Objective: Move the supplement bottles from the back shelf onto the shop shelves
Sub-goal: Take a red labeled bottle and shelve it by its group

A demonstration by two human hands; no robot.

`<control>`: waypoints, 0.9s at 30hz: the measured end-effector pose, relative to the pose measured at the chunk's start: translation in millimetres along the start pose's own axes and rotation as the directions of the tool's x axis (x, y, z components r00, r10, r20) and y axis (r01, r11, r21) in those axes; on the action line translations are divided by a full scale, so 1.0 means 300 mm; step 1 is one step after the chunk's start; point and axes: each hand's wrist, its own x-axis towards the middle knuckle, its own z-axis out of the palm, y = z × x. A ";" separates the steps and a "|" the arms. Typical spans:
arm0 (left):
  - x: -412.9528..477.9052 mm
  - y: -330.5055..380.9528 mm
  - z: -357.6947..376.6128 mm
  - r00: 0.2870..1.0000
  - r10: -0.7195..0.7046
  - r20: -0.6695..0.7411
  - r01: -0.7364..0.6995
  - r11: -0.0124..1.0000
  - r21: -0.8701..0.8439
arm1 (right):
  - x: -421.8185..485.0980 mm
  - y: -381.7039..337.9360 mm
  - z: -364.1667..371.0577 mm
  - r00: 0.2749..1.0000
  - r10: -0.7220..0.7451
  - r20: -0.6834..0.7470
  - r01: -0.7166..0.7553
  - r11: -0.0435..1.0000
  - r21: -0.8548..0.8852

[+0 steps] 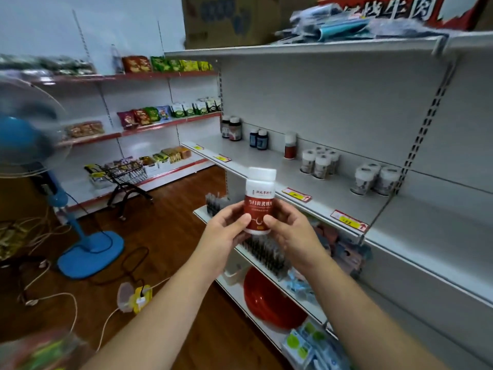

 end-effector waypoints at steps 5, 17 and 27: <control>0.348 -0.068 -0.071 0.999 -0.015 0.036 0.016 1.000 -0.024 | 0.320 0.096 -0.092 0.997 -0.001 -0.076 -0.004 0.998 -0.068; 1.171 -0.117 -0.098 0.981 -0.070 0.178 0.052 0.993 0.106 | 1.010 0.156 -0.307 0.958 -0.064 -0.279 0.008 0.980 -0.200; 1.726 -0.272 -0.133 0.830 -0.175 0.530 -0.026 0.936 0.350 | 1.339 0.258 -0.430 0.818 -0.187 -0.543 -0.135 0.857 -0.498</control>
